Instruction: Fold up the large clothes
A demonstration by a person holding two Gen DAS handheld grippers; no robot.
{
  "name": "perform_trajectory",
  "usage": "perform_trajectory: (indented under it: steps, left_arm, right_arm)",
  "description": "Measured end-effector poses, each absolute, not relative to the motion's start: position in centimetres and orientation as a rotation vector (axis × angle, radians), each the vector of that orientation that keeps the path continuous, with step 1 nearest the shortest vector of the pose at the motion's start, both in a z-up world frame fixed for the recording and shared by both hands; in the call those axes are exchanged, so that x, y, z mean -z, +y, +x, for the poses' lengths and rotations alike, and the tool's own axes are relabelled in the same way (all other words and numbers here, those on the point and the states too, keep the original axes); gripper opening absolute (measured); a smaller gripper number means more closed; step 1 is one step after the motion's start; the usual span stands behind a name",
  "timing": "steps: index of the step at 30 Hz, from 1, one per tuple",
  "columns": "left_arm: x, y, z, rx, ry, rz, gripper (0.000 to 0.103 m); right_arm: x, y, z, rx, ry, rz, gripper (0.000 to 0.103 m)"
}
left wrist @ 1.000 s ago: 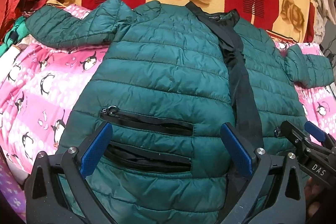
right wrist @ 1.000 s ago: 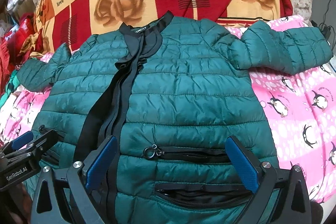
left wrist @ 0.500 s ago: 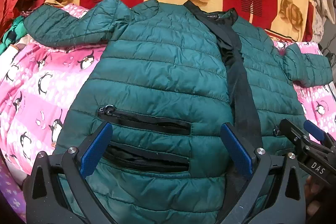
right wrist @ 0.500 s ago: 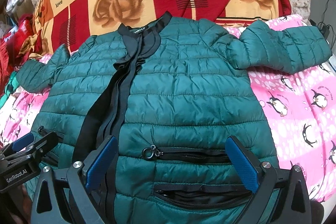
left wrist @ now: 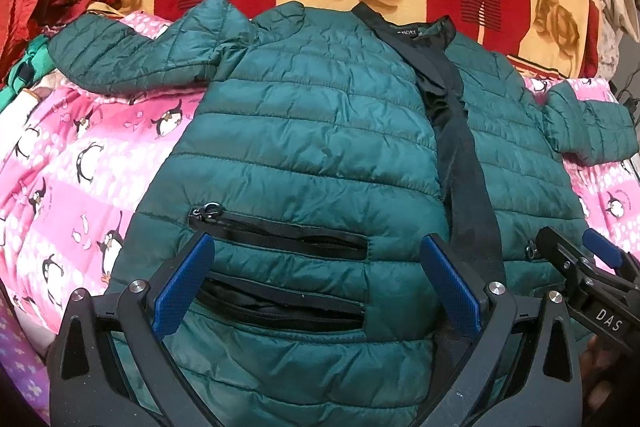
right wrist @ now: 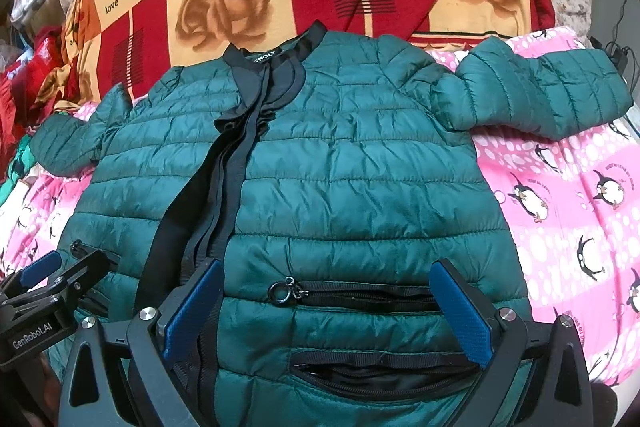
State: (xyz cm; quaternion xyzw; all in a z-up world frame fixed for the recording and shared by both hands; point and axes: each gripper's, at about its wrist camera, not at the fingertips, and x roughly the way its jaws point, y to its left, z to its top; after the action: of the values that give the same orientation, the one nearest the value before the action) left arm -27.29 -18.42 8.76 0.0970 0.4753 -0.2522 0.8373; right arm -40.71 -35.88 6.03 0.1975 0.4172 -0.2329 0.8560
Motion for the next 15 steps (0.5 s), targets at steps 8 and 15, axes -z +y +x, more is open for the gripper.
perform_trajectory:
  steps: [8, 15]
  left_arm:
    - [-8.17, -18.68, -27.09, 0.551, 1.036, 0.205, 0.103]
    - [-7.93, -18.88, -27.18, 0.537, 1.035, 0.219, 0.103]
  right_arm:
    - [-5.63, -36.18, -40.63, 0.507, 0.903, 0.396, 0.103]
    - [-5.5, -36.08, -40.47, 0.514, 0.905, 0.382, 0.103]
